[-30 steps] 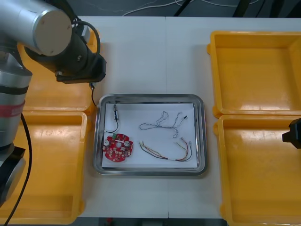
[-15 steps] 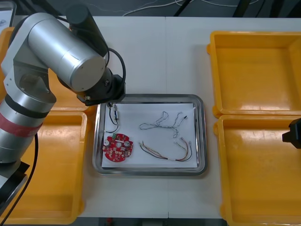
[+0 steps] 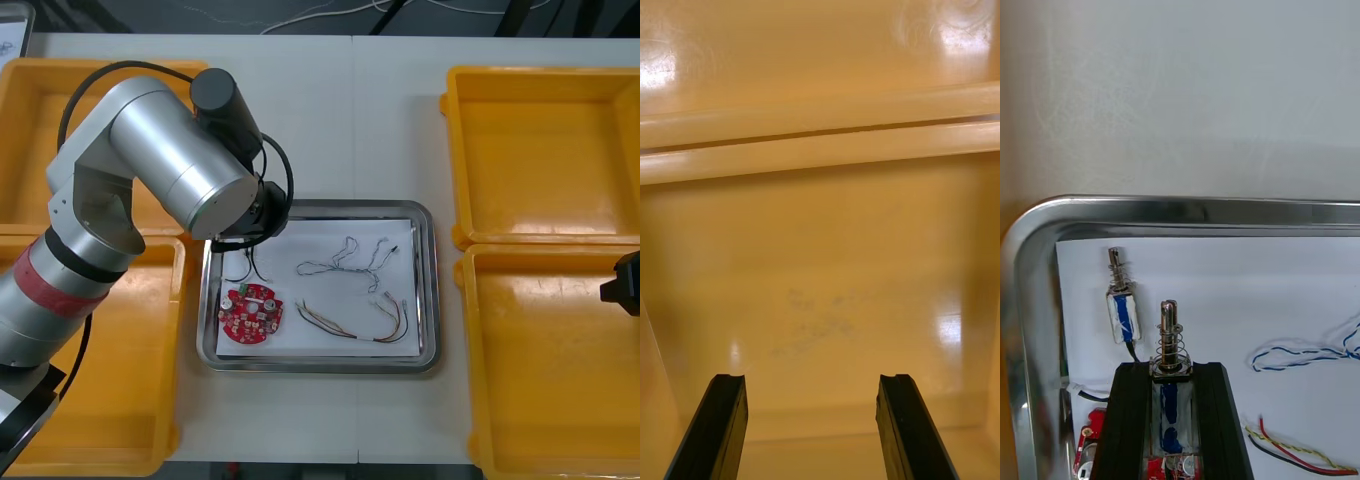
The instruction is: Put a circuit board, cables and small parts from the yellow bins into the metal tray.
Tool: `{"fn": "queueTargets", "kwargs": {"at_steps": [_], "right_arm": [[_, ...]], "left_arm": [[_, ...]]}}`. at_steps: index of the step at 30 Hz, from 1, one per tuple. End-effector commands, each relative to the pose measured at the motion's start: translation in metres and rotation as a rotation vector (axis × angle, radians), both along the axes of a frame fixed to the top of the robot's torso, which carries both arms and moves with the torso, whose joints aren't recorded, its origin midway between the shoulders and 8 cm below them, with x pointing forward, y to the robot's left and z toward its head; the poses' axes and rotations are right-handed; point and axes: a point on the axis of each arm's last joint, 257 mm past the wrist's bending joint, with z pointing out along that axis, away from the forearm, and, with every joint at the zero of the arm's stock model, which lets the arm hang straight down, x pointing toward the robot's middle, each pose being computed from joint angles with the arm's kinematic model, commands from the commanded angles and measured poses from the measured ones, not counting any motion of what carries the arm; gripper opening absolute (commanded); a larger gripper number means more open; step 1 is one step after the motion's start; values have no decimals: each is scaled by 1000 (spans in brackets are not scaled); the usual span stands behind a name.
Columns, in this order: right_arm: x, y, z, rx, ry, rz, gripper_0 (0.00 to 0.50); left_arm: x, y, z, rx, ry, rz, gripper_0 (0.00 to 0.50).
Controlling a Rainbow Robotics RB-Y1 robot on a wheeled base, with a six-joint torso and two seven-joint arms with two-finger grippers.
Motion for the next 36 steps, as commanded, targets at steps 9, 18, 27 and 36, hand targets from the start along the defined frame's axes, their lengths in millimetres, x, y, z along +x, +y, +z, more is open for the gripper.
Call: {"fn": "queueTargets", "kwargs": {"at_steps": [9,18,27,36], "right_arm": [[-2,-4,8,15,-30,-49,500],[-2,-4,8,15,-30,-49,500],[-2,-4,8,15,-30,-49,500],[-2,-4,8,15,-30,-49,500]], "left_arm": [[-8,-31,-18,-60,-51,-2,0],[-2,-38,-40,-58,-49,-5,0],[3,-30,-54,-35,-47,10,0],[8,-25,-62,-26,-43,18,0]]}}
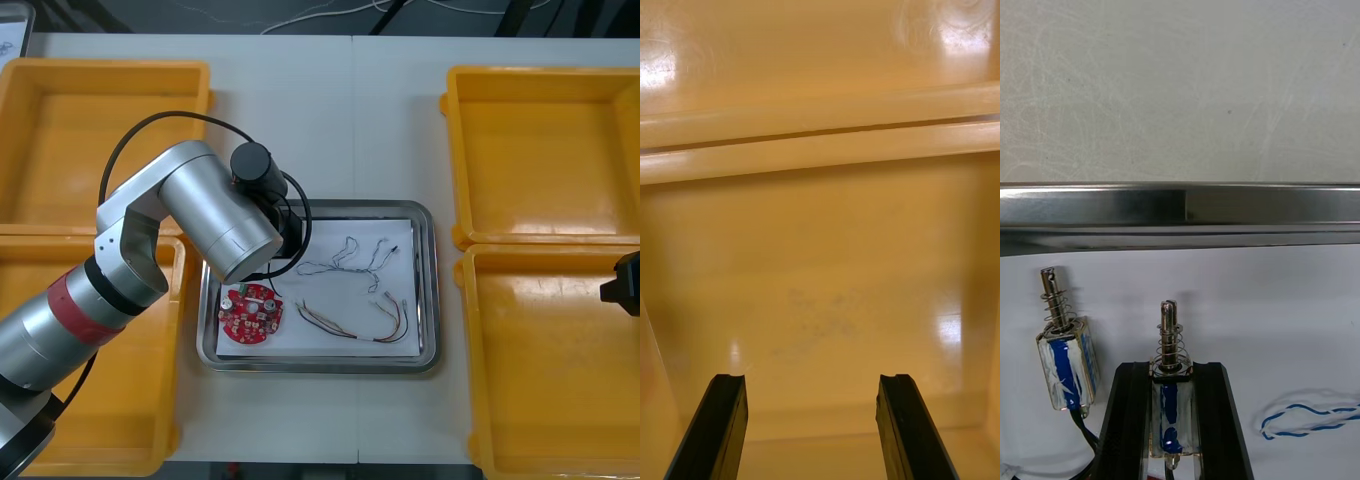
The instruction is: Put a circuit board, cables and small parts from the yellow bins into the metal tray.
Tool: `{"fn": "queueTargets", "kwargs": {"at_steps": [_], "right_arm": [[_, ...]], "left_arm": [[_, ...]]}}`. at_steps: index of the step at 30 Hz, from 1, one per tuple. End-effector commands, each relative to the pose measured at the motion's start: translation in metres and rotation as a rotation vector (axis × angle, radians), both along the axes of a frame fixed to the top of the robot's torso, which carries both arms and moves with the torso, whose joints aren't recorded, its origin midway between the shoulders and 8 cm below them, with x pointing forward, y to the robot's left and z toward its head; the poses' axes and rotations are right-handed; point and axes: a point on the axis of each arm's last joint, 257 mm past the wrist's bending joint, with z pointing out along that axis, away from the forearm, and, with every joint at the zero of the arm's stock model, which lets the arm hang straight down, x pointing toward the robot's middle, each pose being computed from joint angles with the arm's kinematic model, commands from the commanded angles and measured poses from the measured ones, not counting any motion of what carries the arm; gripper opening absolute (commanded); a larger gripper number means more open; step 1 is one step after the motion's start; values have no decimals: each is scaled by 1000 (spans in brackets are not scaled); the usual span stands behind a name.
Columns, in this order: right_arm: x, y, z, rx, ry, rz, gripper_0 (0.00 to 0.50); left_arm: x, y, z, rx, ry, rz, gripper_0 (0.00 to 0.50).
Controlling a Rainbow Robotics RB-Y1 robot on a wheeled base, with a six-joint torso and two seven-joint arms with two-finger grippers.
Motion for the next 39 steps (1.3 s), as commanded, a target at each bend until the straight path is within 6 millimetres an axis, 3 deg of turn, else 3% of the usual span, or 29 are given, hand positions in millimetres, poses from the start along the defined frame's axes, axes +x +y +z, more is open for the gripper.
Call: {"fn": "queueTargets", "kwargs": {"at_steps": [1,12,15,16,17,19,25,39], "right_arm": [[-2,-4,8,15,-30,-49,500],[-2,-4,8,15,-30,-49,500],[-2,-4,8,15,-30,-49,500],[-2,-4,8,15,-30,-49,500],[-2,-4,8,15,-30,-49,500],[-2,-4,8,15,-30,-49,500],[-2,-4,8,15,-30,-49,500],[-2,-4,8,15,-30,-49,500]], "left_arm": [[-6,-8,-11,-37,11,38,0],[-7,-6,-16,-28,9,42,14],[-7,-6,-16,-30,9,44,199],[-7,-6,-16,-30,9,44,241],[-7,-6,-16,-30,9,44,316],[-6,-7,-16,-33,7,45,389],[-3,-12,-8,-63,-8,44,485],[-23,-3,55,-110,36,65,500]]}}
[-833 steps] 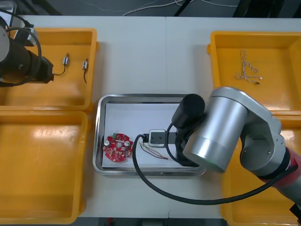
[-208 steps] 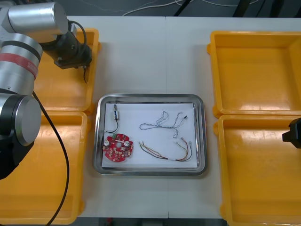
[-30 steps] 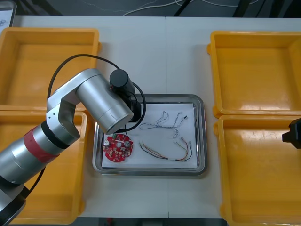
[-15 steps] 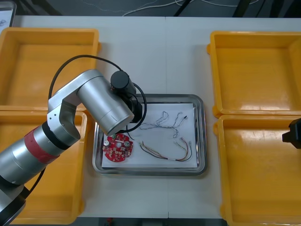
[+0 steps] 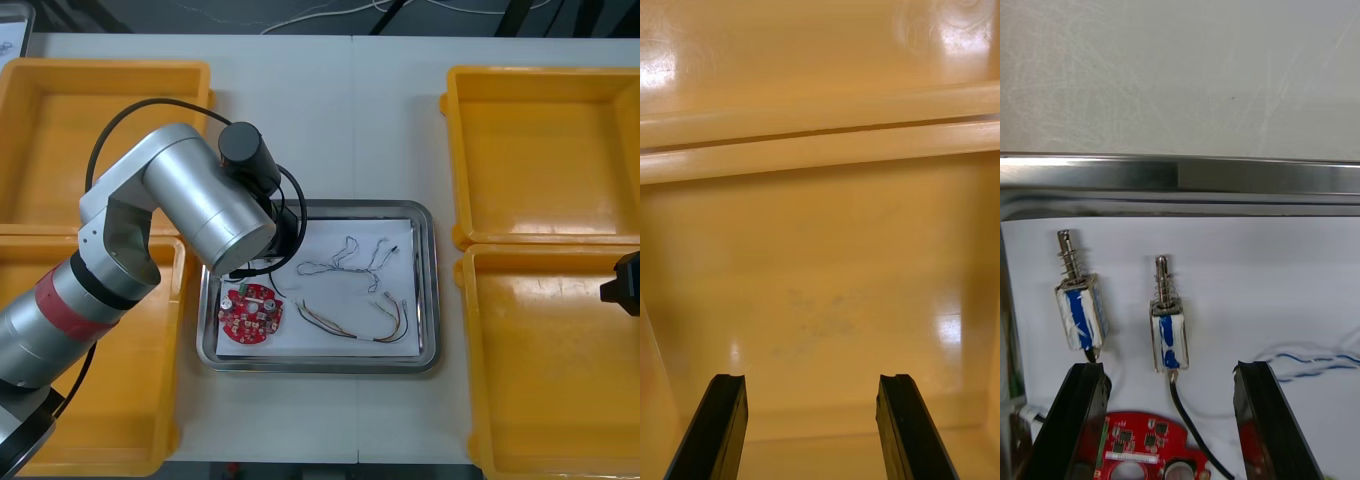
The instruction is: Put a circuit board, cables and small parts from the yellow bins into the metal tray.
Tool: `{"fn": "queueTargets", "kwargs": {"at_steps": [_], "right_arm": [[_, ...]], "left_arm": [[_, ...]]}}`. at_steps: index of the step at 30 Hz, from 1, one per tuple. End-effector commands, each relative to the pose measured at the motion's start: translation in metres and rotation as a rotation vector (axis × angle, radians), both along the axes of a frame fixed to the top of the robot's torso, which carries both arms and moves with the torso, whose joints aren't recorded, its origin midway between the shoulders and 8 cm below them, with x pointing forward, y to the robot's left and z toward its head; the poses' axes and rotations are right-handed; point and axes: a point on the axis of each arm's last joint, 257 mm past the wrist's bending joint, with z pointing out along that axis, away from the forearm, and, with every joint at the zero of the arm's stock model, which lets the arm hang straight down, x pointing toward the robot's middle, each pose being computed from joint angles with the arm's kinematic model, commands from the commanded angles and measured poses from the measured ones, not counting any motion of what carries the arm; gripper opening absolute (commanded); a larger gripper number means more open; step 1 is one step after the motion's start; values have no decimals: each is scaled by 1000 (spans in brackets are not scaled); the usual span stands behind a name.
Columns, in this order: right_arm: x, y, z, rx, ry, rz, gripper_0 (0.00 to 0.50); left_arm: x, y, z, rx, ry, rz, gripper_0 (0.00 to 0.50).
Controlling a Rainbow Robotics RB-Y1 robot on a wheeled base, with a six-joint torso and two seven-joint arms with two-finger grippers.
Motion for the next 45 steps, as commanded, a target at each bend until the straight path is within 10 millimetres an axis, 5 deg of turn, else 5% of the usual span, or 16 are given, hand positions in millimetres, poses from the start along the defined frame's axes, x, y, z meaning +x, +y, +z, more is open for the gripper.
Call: {"fn": "queueTargets", "kwargs": {"at_steps": [1,8,13,22,37,45], "right_arm": [[-2,-4,8,15,-30,-49,500],[-2,-4,8,15,-30,-49,500],[-2,-4,8,15,-30,-49,500],[-2,-4,8,15,-30,-49,500],[-2,-4,8,15,-30,-49,500],[-2,-4,8,15,-30,-49,500]], "left_arm": [[-5,-7,37,-93,-14,50,500],[-8,16,64,-79,-18,49,500],[-15,49,79,-23,8,40,500],[-13,74,115,-60,-44,18,500],[-18,159,140,36,-113,-10,500],[-35,209,129,108,-102,-30,500]]}}
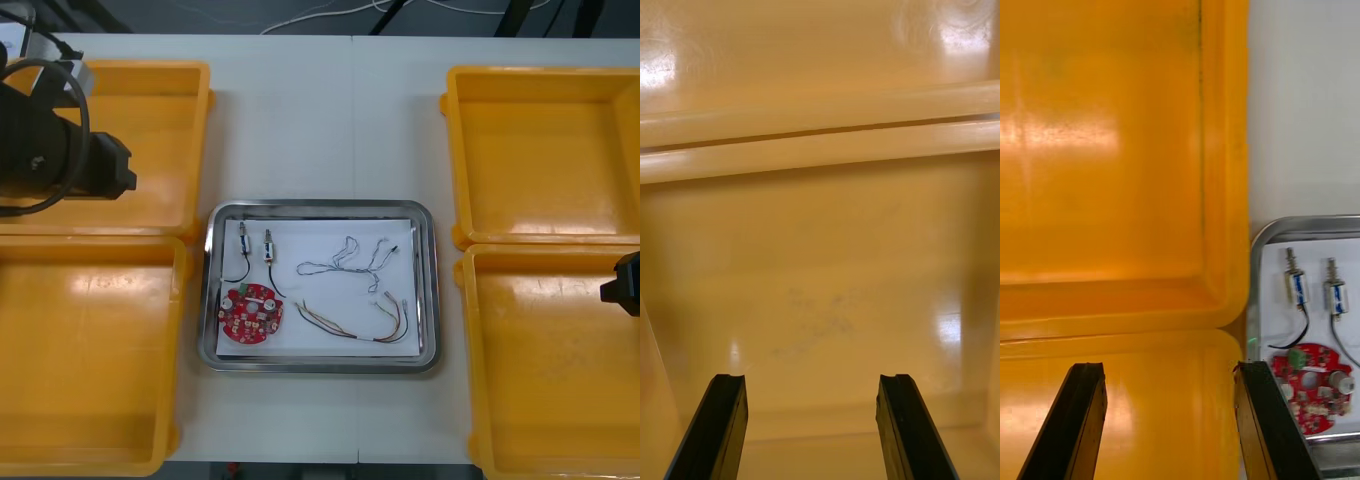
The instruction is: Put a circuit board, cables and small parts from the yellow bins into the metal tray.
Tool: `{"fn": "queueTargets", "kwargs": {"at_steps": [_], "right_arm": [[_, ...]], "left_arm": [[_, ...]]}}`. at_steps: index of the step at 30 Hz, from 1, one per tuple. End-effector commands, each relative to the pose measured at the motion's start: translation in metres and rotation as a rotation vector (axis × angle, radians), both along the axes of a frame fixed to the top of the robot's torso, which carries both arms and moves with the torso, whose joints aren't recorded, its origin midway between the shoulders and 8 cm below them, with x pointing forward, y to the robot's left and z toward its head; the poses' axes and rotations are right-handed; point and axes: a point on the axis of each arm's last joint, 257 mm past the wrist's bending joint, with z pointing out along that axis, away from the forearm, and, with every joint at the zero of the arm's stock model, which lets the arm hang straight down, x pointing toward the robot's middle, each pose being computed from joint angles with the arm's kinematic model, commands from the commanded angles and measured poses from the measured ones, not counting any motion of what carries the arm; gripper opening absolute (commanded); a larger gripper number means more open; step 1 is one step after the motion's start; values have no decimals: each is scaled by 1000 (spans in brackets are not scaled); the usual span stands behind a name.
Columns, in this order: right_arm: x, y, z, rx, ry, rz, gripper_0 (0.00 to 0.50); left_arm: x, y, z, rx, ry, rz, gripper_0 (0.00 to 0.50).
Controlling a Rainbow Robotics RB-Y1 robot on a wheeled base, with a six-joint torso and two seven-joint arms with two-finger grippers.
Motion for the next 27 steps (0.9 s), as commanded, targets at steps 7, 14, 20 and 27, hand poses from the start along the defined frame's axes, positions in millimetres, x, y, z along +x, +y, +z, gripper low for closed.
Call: {"fn": "queueTargets", "kwargs": {"at_steps": [7,14,20,27], "right_arm": [[-1,-4,9,15,-31,-49,500],[-1,-4,9,15,-31,-49,500],[-1,-4,9,15,-31,-49,500],[-1,-4,9,15,-31,-49,500]], "left_arm": [[-22,55,-4,67,5,18,500],[-26,62,2,66,-19,33,500],[-29,71,1,82,-18,41,500],[-31,76,1,98,-21,44,500]]}}
